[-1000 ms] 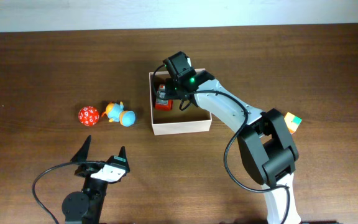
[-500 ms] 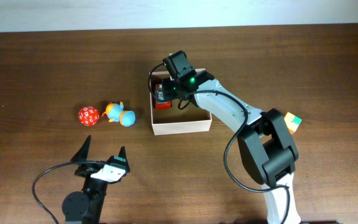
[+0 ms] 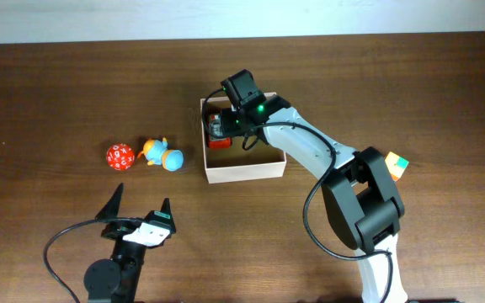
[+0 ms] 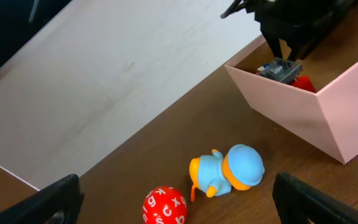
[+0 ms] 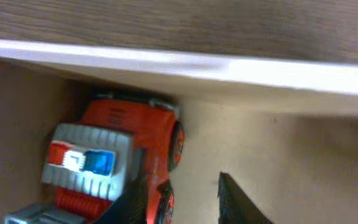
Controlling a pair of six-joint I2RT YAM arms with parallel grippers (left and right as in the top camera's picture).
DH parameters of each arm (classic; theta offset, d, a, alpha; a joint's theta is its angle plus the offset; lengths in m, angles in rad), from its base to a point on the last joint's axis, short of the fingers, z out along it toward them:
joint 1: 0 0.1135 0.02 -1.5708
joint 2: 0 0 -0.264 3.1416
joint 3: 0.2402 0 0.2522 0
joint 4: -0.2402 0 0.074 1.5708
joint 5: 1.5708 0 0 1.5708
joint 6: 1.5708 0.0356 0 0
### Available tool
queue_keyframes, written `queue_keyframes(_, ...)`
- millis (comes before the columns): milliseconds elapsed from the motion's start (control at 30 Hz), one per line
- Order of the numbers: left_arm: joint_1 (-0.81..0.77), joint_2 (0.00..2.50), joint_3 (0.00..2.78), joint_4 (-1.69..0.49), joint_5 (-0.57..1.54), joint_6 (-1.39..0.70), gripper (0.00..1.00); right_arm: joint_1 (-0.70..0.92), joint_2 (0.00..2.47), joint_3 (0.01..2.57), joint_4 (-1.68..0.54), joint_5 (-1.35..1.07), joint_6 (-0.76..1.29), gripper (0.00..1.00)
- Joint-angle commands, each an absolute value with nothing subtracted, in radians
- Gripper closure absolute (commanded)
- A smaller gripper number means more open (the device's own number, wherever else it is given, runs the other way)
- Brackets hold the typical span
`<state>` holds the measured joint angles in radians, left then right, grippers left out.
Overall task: Pack container
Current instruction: 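Lower the truck into the box and open the right gripper, then raise the right gripper and move it right to the puzzle cube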
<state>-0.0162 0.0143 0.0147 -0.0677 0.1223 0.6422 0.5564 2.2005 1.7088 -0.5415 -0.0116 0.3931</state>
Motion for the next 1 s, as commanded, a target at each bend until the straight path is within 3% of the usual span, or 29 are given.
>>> queue_keyframes(0,-0.01,0.005,0.009,-0.069,0.115,0.636,0.01,0.548,2.217,1.702,-0.55,0.039,0.401,0.66)
queue_keyframes(967,-0.01,0.005,0.009,-0.069,0.115,0.636,0.01,0.424,2.217,1.702,-0.619,0.118,0.559,0.66)
